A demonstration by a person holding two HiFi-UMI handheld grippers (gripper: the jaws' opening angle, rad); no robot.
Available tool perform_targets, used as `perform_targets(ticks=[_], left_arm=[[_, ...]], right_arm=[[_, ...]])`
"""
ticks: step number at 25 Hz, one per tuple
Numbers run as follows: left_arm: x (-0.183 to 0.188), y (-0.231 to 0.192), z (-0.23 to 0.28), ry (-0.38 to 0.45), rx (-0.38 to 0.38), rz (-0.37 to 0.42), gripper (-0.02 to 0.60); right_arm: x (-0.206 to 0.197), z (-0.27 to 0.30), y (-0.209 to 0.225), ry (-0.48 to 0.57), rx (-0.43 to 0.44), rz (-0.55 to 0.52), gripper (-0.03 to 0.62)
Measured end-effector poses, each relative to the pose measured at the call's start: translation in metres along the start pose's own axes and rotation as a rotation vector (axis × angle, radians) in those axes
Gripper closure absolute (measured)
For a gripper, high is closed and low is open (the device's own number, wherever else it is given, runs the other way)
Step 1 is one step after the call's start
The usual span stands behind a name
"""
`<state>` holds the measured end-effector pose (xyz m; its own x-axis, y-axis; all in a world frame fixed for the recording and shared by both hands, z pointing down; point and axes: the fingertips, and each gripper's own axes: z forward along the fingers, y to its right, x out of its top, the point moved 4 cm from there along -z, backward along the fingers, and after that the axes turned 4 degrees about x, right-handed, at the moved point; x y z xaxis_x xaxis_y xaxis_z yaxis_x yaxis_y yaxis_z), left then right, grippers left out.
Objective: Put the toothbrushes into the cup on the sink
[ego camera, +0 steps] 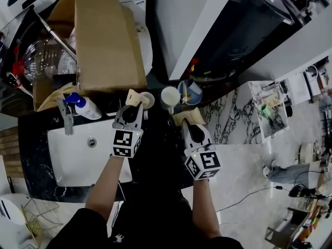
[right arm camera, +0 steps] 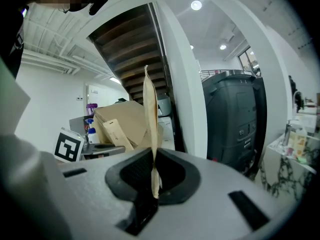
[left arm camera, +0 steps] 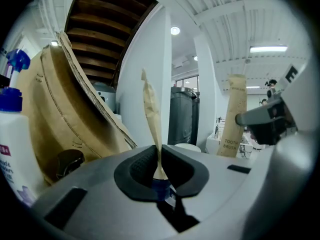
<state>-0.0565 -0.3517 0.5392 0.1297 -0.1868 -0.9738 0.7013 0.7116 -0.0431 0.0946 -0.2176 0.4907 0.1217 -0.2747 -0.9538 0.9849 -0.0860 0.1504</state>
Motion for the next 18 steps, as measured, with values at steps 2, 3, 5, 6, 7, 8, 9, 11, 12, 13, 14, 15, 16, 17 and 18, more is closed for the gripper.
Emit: perform_targets(ticks=[2, 3, 5, 6, 7, 8, 9, 11, 12, 13, 14, 15, 16, 17, 18], left_arm=[[-0.004, 0.000, 0.002, -0.008, -0.002, -0.008, 0.555], [-0.005, 0.001, 0.003, -0.010, -0.004, -0.012, 0.555], [-0.007, 0.002, 0.005, -0.013, -0.009, -0.020, 0.555], [-0.008, 0.002, 0.006, -0.014, -0.012, -0.025, 0.555], [-0.009, 0.003, 0.008, -0.015, -0.014, -0.029, 0.555], [-0.010, 0.003, 0.008, -0.018, -0.016, -0.032, 0.555], [-0.011, 0.003, 0.009, -0.022, -0.017, -0.035, 0.555], [-0.014, 0.002, 0.010, -0.027, -0.016, -0.039, 0.555], [-0.015, 0.002, 0.011, -0.030, -0.015, -0.041, 0.555], [-0.016, 0.002, 0.011, -0.035, -0.015, -0.043, 0.555], [-0.018, 0.002, 0.012, -0.039, -0.014, -0.045, 0.555], [-0.019, 0.002, 0.012, -0.043, -0.014, -0.047, 0.555], [-0.020, 0.001, 0.012, -0.045, -0.015, -0.048, 0.555], [-0.021, 0.001, 0.012, -0.047, -0.016, -0.049, 0.555], [-0.021, 0.001, 0.012, -0.049, -0.016, -0.050, 0.555]], right_arm=[[-0.003, 0.002, 0.000, -0.007, 0.000, 0.004, 0.569], [-0.004, 0.003, 0.000, -0.010, 0.000, 0.005, 0.569], [-0.007, 0.005, 0.000, -0.014, 0.000, 0.009, 0.569], [-0.007, 0.005, 0.001, -0.016, 0.000, 0.012, 0.569], [-0.008, 0.006, 0.001, -0.017, 0.000, 0.015, 0.569], [-0.009, 0.006, 0.001, -0.019, 0.000, 0.019, 0.569], [-0.010, 0.006, 0.001, -0.020, 0.000, 0.022, 0.569], [-0.012, 0.007, 0.001, -0.023, 0.000, 0.026, 0.569], [-0.013, 0.007, 0.001, -0.024, 0.000, 0.026, 0.569], [-0.013, 0.008, 0.001, -0.026, 0.000, 0.027, 0.569], [-0.014, 0.008, 0.001, -0.028, 0.001, 0.027, 0.569], [-0.015, 0.008, 0.001, -0.030, 0.002, 0.028, 0.569], [-0.016, 0.009, 0.001, -0.033, 0.003, 0.028, 0.569], [-0.017, 0.009, 0.001, -0.035, 0.004, 0.028, 0.568], [-0.018, 0.010, 0.001, -0.038, 0.004, 0.029, 0.569]])
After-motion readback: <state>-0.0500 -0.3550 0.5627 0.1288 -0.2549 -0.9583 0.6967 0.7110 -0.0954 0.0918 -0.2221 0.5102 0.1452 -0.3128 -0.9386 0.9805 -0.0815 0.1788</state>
